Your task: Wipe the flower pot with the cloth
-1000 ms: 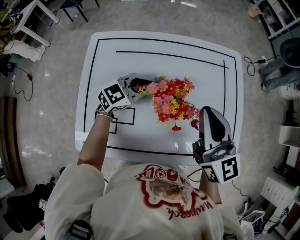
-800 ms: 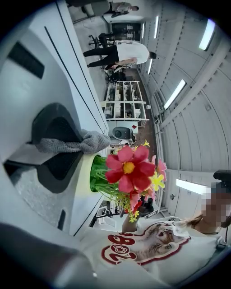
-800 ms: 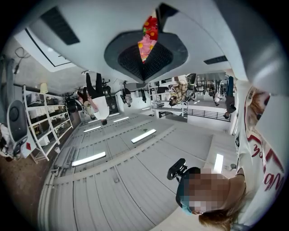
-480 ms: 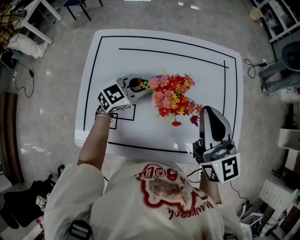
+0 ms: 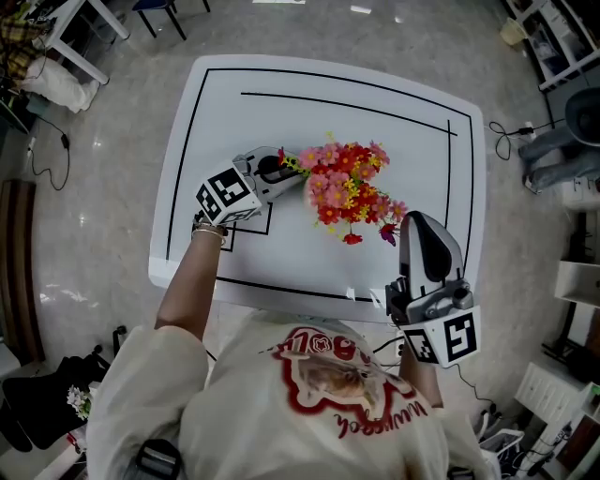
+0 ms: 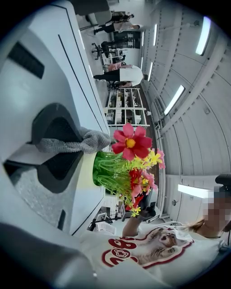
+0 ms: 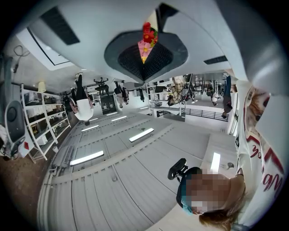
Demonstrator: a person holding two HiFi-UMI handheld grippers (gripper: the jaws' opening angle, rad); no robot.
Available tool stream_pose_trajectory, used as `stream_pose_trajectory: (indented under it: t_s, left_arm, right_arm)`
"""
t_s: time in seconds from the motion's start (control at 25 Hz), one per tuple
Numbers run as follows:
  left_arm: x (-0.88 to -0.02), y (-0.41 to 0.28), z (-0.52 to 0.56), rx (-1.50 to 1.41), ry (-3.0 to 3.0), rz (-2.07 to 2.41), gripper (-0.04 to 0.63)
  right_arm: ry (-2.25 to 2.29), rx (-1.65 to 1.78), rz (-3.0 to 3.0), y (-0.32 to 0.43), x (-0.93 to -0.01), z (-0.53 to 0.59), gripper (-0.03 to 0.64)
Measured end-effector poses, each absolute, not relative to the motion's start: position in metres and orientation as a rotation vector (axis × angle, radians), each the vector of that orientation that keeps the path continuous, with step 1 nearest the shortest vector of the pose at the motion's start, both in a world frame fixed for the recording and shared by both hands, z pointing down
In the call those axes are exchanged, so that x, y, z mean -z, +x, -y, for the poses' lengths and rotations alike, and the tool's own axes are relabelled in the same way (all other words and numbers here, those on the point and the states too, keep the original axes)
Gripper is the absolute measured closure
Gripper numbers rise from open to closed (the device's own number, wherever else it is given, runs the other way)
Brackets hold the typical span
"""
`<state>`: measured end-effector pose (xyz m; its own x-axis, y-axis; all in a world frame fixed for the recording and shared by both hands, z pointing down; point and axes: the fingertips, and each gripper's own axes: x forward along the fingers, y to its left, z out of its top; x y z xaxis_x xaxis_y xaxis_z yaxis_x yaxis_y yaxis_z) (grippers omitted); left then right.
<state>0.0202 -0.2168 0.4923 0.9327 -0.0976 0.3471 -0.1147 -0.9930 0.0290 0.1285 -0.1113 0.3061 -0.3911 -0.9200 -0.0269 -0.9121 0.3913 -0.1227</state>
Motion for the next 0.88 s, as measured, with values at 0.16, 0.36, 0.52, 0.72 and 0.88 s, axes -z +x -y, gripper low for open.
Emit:
stream_pose_trajectory:
  t_s: [0.16, 0.36, 0.52, 0.72, 0.88]
  left_arm:
    - [-0.492, 0.017, 0.213, -0.536, 3.037, 0.190, 0.540]
    - [-0.491, 0.014, 0.209, -0.541, 3.042, 0.229, 0.540]
    - [-0.490, 0.013, 0.207, -0.543, 3.041, 0.263, 0.540]
    - [-0.491, 0.012, 0.204, -0.532, 3.037, 0.294, 0.540]
    - [-0.491, 0.009, 0.200, -0.527, 3.032, 0.316, 0.540]
  right_arm:
    - [-1.677, 0.136, -2.547, 0.128, -0.307, 0.105, 0.618]
    - [-1.664, 0.136, -2.554, 0.127, -0.306, 0.099, 0.618]
    - [-1.654, 0.135, -2.559, 0.126, -0.306, 0.095, 0.618]
    - [-1.651, 0.140, -2.565, 0.126, -0.309, 0.092, 0.618]
    - [-1.642, 0.133, -2.571, 0.125, -0.307, 0.090, 0.618]
